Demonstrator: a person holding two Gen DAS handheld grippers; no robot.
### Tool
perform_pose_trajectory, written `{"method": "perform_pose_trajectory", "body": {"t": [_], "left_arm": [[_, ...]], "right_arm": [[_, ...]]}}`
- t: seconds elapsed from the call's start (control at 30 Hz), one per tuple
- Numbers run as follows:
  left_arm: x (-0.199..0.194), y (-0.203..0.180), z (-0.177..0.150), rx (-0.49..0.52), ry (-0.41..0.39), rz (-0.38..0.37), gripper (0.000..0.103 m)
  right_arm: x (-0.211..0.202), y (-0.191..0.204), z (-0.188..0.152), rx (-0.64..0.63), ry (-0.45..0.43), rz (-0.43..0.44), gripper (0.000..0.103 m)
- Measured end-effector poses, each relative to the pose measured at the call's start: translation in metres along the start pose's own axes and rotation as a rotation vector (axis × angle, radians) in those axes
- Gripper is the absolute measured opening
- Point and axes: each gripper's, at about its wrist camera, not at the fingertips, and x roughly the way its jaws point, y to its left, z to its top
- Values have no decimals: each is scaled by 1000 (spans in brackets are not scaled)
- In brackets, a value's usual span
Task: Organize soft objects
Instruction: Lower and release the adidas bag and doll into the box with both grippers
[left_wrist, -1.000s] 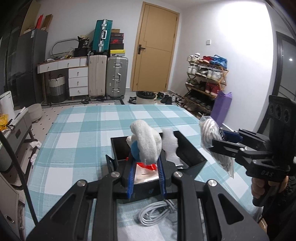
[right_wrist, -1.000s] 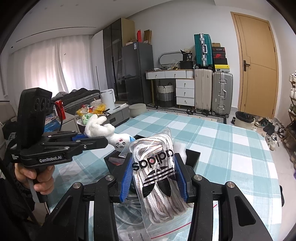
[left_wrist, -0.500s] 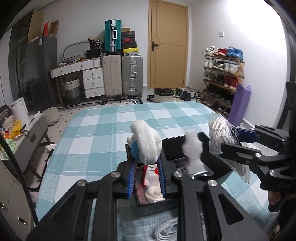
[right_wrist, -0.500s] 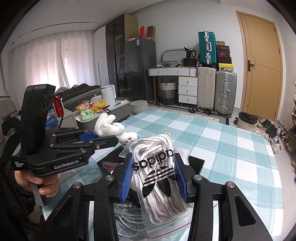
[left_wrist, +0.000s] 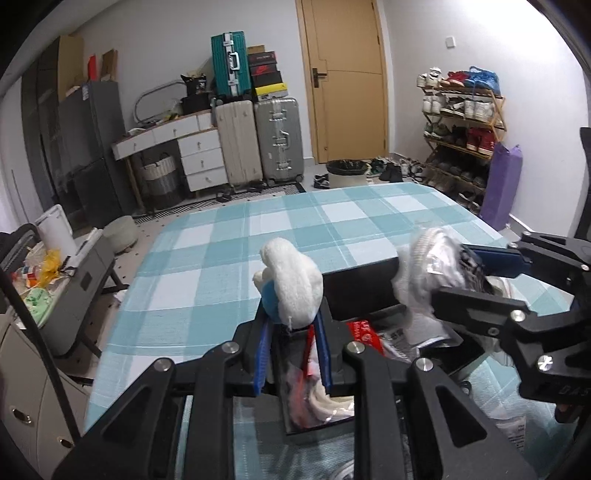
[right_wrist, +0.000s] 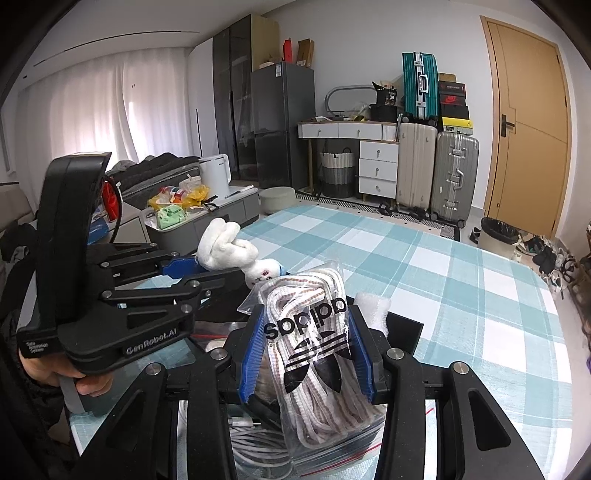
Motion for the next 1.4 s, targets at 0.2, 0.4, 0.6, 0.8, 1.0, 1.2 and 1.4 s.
{"method": "perform_pose_trajectory", "body": {"t": [0.2,0.4,0.6,0.8,1.0,1.2,1.4], "left_arm": [[6,-5,2,18,8,9,20],[13,-8,0,45,20,33,20],[21,-12,-3,64,39,45,20],[27,-14,-6,74,56,41,20],[30,-15,-7,82,62,37,20],[27,-13,-8,79,62,11,24],[20,-13,-9,62,77,-87,51]], "right_arm": [[10,-2,1,-11,16,-7,43],[18,-4,0,-34,34,-20,43],[32,-5,-2,-73,64,-45,43],[42,-6,-6,-99,85,-50,43],[47,-3,-9,-128,106,-55,46],[36,-1,-11,-149,80,-69,84],[18,-3,-17,-144,73,-120,97]]}}
